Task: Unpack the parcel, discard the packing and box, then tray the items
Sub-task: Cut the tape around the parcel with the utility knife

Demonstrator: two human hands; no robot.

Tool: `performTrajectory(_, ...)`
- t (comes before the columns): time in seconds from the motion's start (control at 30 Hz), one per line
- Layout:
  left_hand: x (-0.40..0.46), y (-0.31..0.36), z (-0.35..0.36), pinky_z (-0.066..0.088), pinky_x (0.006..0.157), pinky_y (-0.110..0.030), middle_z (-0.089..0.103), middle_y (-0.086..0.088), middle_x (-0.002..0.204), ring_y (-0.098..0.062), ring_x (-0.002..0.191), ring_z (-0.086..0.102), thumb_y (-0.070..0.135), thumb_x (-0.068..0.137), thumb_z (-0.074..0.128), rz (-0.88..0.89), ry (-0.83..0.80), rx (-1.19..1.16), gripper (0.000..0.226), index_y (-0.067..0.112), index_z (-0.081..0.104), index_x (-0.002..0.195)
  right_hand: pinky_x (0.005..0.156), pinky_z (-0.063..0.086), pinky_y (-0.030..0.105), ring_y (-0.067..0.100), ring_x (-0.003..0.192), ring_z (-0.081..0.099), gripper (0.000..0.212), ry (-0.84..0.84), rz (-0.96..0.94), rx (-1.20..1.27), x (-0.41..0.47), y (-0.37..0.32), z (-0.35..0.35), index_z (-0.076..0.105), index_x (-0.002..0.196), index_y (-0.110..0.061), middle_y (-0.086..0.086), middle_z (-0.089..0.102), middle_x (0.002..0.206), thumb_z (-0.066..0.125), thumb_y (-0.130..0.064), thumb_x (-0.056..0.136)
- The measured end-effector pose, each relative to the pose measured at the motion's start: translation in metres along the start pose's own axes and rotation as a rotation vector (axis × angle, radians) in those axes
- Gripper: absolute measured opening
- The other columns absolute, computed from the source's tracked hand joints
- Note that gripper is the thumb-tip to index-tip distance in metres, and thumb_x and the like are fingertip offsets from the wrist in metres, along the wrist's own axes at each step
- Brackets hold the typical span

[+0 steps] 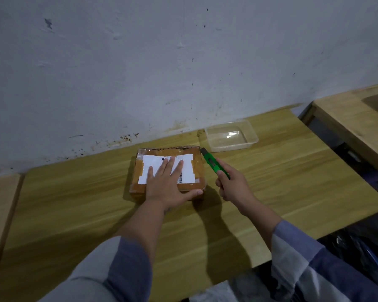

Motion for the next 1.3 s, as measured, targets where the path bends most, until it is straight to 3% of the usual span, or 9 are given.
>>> performTrajectory(0.17,0.000,0.000,-0.001,-0.005,0.118,-0.053,-0.009,0.005,0.161,-0.014,0.147,-0.013,0.095,0.060,0.018,0.004,0.003,0.000,0.112,0.035,-0.002,0.152,0.049,0.034,0.016,0.000,0.062,0.042,0.046,0.018,-0.018,-0.050,0.002,-0.002,0.003,0.037,0.141,-0.035,-0.014,0.044,0.081,0.040,-0.017,0.100)
performTrajectory(0.3,0.000,0.001,0.000,-0.005,0.118,-0.053,-0.009,0.005,0.161,-0.015,0.147,-0.013,0.094,0.062,0.020,-0.008,-0.007,-0.012,0.110,0.034,-0.002,0.152,0.060,0.039,0.016,-0.002,0.072,0.042,0.046,0.061,-0.041,-0.152,0.006,-0.008,0.007,0.038,0.142,-0.033,-0.002,0.050,0.102,0.041,-0.017,0.099)
performTrajectory(0.37,0.000,0.000,0.000,-0.005,0.118,-0.053,-0.010,0.004,0.161,-0.015,0.147,-0.013,0.093,0.065,0.023,-0.018,-0.012,-0.010,0.108,0.034,-0.003,0.152,0.074,0.045,0.023,0.012,0.095,0.059,0.047,0.080,-0.080,-0.248,0.004,-0.013,0.009,0.038,0.143,-0.031,0.004,0.060,0.120,0.042,-0.017,0.099)
performTrajectory(0.43,0.002,-0.001,-0.001,-0.005,0.118,-0.052,-0.010,0.004,0.161,-0.015,0.147,-0.013,0.092,0.067,0.025,-0.026,-0.008,-0.004,0.107,0.034,-0.003,0.152,0.083,0.046,0.026,0.022,0.112,0.059,0.047,0.100,-0.116,-0.353,0.003,-0.018,0.011,0.037,0.143,-0.030,0.003,0.058,0.133,0.042,-0.017,0.099)
performTrajectory(0.6,0.005,-0.001,0.002,-0.005,0.118,-0.052,-0.010,0.005,0.161,-0.015,0.147,-0.012,0.091,0.067,0.027,-0.032,-0.009,0.011,0.106,0.033,-0.002,0.152,0.072,0.046,0.026,0.020,0.096,0.061,0.047,0.103,-0.088,-0.422,0.006,-0.029,0.015,0.039,0.143,-0.030,0.008,0.060,0.128,0.040,-0.016,0.098)
performTrajectory(0.97,0.001,0.002,0.001,-0.005,0.117,-0.052,-0.009,0.004,0.161,-0.016,0.148,-0.012,0.091,0.069,0.025,-0.046,-0.006,0.023,0.105,0.032,-0.001,0.152,0.084,0.049,0.031,0.025,0.112,0.059,0.048,0.037,-0.068,-0.489,-0.018,-0.027,0.003,0.040,0.142,-0.028,0.008,0.057,0.134,0.042,-0.014,0.096)
performTrajectory(1.17,0.001,0.004,0.000,-0.006,0.118,-0.051,-0.009,0.005,0.161,-0.015,0.148,-0.012,0.090,0.069,0.027,-0.046,-0.016,0.016,0.105,0.033,-0.002,0.152,0.080,0.056,0.041,0.024,0.096,0.063,0.051,0.080,-0.079,-0.670,-0.032,-0.026,0.013,0.032,0.143,-0.036,0.009,0.066,0.112,0.040,-0.019,0.096)
performTrajectory(1.3,0.001,0.002,-0.001,-0.005,0.118,-0.052,-0.009,0.005,0.161,-0.015,0.148,-0.012,0.089,0.070,0.028,-0.048,-0.020,0.020,0.104,0.033,-0.003,0.152,0.075,0.055,0.037,0.025,0.093,0.063,0.054,0.046,-0.064,-0.766,-0.036,-0.032,0.012,0.027,0.145,-0.035,0.011,0.065,0.109,0.040,-0.016,0.096)
Point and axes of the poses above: each hand's wrist, its own x-axis towards the middle knuckle, its own z-axis out of the palm, y = z × x, the point moved 4 cm from there along x, towards the middle knuckle
